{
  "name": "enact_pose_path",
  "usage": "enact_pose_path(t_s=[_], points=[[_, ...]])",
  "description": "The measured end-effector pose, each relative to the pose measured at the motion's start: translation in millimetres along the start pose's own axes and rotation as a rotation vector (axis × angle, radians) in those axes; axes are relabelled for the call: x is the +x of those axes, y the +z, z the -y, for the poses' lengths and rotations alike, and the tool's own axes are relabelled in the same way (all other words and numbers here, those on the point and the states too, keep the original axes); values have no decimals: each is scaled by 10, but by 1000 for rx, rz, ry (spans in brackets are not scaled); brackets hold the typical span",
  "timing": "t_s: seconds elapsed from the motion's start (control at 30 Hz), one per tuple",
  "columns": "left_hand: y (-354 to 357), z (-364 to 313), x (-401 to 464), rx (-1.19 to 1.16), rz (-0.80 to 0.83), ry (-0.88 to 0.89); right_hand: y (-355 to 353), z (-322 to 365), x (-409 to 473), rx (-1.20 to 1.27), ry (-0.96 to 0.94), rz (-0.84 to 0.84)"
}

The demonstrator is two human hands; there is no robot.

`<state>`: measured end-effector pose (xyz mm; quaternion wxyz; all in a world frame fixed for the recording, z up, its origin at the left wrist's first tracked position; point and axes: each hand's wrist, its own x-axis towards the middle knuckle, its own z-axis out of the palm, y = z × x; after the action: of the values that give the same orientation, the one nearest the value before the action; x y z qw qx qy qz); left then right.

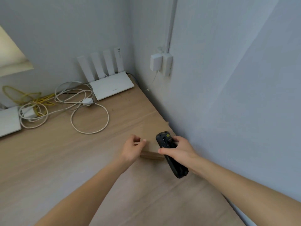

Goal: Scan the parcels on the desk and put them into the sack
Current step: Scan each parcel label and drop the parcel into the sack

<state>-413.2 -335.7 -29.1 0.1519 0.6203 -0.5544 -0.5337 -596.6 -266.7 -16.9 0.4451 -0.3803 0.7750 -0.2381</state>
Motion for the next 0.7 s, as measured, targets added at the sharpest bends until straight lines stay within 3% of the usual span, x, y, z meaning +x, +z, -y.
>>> enact_pose_path(t_s=[0.17,0.5,0.7], points=[[-205,318,-377,-79,5,-79,118,-127,-353,-12,1,114],[-223,404,-575,-222,115,-135,234,-113,-393,75,-16,89],[-226,316,-700,-329,57,-132,157,-95,-443,201,-9,99]])
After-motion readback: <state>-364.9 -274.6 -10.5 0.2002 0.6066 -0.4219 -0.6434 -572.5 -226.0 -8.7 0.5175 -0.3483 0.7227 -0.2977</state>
